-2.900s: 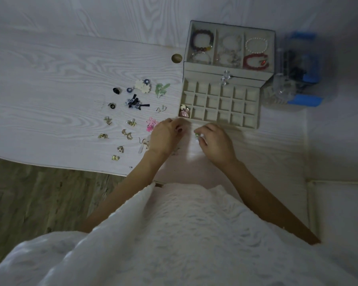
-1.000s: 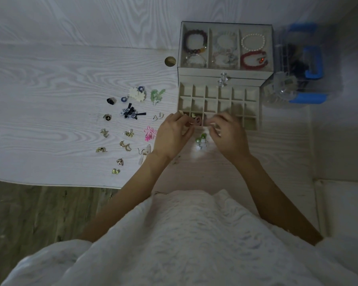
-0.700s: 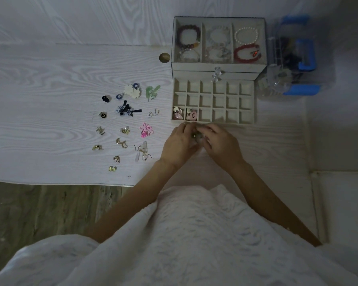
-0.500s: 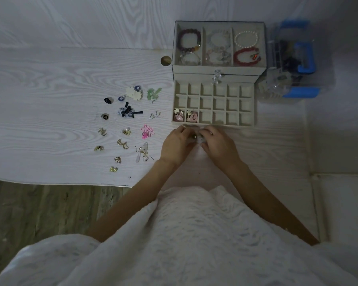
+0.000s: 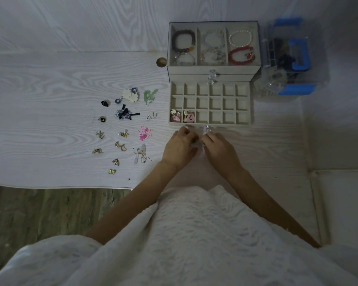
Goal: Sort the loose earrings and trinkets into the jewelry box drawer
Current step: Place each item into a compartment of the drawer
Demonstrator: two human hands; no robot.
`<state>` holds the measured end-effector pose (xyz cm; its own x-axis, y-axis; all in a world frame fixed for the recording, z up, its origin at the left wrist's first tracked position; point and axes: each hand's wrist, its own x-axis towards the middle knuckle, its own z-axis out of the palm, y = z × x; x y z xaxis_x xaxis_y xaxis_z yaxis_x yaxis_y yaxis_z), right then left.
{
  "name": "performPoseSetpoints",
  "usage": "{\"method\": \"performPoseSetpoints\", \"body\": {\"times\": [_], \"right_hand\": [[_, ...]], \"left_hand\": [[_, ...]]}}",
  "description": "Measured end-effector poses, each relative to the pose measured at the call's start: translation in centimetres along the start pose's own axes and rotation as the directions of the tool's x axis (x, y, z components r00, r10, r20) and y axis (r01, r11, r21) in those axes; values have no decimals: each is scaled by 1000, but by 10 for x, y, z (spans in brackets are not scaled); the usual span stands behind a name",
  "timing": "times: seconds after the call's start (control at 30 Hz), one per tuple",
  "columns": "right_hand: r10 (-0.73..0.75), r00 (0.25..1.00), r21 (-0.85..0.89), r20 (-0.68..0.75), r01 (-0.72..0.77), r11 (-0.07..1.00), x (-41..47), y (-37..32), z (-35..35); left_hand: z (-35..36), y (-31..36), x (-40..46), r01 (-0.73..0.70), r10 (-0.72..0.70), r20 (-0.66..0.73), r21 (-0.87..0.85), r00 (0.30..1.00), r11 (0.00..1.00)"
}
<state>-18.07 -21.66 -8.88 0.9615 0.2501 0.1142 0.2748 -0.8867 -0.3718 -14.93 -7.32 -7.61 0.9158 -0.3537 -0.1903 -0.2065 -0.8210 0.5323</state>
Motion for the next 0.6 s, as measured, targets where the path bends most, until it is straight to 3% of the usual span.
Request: {"method": "performPoseSetpoints", "body": {"times": [0.1,0.2,0.27,0.47,0.6], "right_hand": [[136,989,202,-54,-123,972,-2,2,-3],[391,918,522,-62,-304,797,-1,0,-14],[457,887,622,-57,-327,712,2,-1,-22],[499,864,653,-73,-337,678,15,5,-37],[527,844,646,-96,-350,678,21,10,-42]], "left_hand": [[0,0,1,-12,12,-15,-11,1000,1000],[-2,-2,1,-50,48,-51,-21,998,999],[-4,-2,0,-77,71,-85,-71,994,995],[-23,16,23,-189,119,-269,-249,956,950],[-25,23,48,-174,105,-270,-244,957,954]]}}
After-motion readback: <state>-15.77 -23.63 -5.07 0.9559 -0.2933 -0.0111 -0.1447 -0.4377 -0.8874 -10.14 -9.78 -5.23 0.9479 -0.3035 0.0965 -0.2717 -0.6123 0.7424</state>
